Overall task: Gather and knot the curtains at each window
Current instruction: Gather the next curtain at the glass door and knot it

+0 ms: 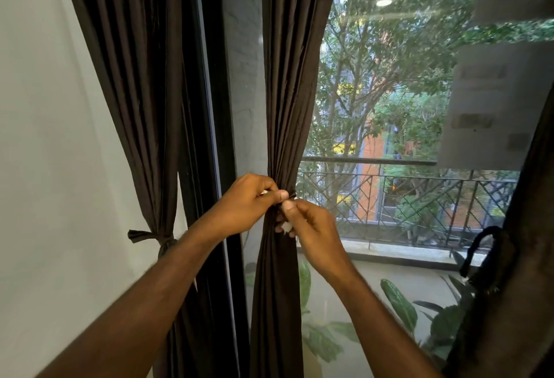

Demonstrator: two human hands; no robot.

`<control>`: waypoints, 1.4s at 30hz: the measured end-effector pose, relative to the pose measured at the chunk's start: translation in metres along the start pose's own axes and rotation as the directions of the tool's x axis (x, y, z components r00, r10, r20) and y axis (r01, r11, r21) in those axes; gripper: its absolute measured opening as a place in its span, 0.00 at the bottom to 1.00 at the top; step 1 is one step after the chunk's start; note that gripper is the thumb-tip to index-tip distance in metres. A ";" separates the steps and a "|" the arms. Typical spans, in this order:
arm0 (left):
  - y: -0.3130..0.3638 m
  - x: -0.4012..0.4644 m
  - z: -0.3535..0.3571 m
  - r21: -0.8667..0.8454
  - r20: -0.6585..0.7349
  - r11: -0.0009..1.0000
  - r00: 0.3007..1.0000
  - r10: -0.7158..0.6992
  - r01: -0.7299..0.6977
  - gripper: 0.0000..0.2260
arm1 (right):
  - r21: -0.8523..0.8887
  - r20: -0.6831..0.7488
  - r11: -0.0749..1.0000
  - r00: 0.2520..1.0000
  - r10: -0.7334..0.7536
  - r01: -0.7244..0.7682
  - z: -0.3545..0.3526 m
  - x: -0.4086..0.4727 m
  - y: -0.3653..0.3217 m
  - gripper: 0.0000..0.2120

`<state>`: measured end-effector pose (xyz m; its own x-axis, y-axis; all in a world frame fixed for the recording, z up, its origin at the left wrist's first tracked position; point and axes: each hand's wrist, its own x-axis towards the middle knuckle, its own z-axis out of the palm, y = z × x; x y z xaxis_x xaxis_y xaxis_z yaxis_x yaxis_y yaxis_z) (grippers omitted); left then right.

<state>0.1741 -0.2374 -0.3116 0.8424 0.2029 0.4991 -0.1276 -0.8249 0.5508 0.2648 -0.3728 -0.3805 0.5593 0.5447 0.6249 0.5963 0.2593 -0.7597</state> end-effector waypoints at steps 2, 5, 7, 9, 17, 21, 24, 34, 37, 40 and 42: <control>0.000 0.001 -0.003 -0.117 0.037 0.993 0.999 -0.020 0.024 0.12 | 0.014 -0.006 1.000 1.000 -0.013 0.013 -0.002 0.002 -0.004 0.12; 0.000 -0.003 -0.004 -0.356 0.098 0.932 0.995 -0.035 0.068 0.10 | -0.002 -0.016 0.999 0.998 -0.054 0.054 -0.007 0.005 -0.002 0.14; -0.003 -0.011 -0.001 -0.497 0.143 0.862 0.989 -0.028 0.097 0.08 | 0.002 -0.005 0.997 0.997 -0.072 0.072 -0.011 0.005 0.000 0.13; -0.010 -0.017 0.005 -0.583 0.132 0.806 0.991 -0.032 0.103 0.10 | -0.003 -0.005 0.997 0.997 -0.076 0.076 -0.014 0.006 0.002 0.13; -0.001 -0.010 0.033 -0.540 -0.329 0.835 0.939 -0.095 -0.104 0.14 | -0.025 -0.059 0.991 0.989 -0.133 0.132 -0.012 0.014 -0.005 0.13; 0.016 0.014 0.016 -0.461 -0.513 0.874 0.849 -0.125 -0.151 0.16 | -0.103 -0.075 0.982 0.983 -0.166 0.158 -0.016 0.021 -0.003 0.18; 0.016 0.036 -0.005 -0.426 -0.619 0.889 0.771 -0.153 -0.166 0.18 | -0.124 -0.051 0.980 0.985 -0.165 0.158 -0.022 0.014 0.013 0.18; 0.011 0.047 0.006 -0.536 -0.610 0.833 0.745 -0.269 -0.139 0.17 | -0.270 -0.044 0.940 0.972 -0.230 0.210 -0.030 0.015 0.034 0.19; 0.014 0.045 0.016 -0.522 -0.598 0.842 0.761 -0.250 -0.134 0.18 | -0.267 -0.062 0.943 0.972 -0.225 0.201 -0.028 0.002 0.045 0.20; 0.012 0.044 0.012 -0.534 -0.613 0.834 0.743 -0.269 -0.140 0.17 | -0.283 -0.060 0.934 0.968 -0.244 0.218 -0.022 0.002 0.041 0.19; 0.007 0.046 0.005 -0.434 -0.638 0.888 0.747 -0.186 -0.149 0.19 | -0.326 -0.051 0.917 0.965 -0.259 0.229 -0.021 0.009 0.035 0.19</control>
<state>0.2148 -0.2365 -0.2875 0.3194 0.6421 0.6970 -0.4661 -0.5339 0.7054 0.3022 -0.3757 -0.3978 0.4143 0.4176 0.8087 0.8629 0.1024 -0.4949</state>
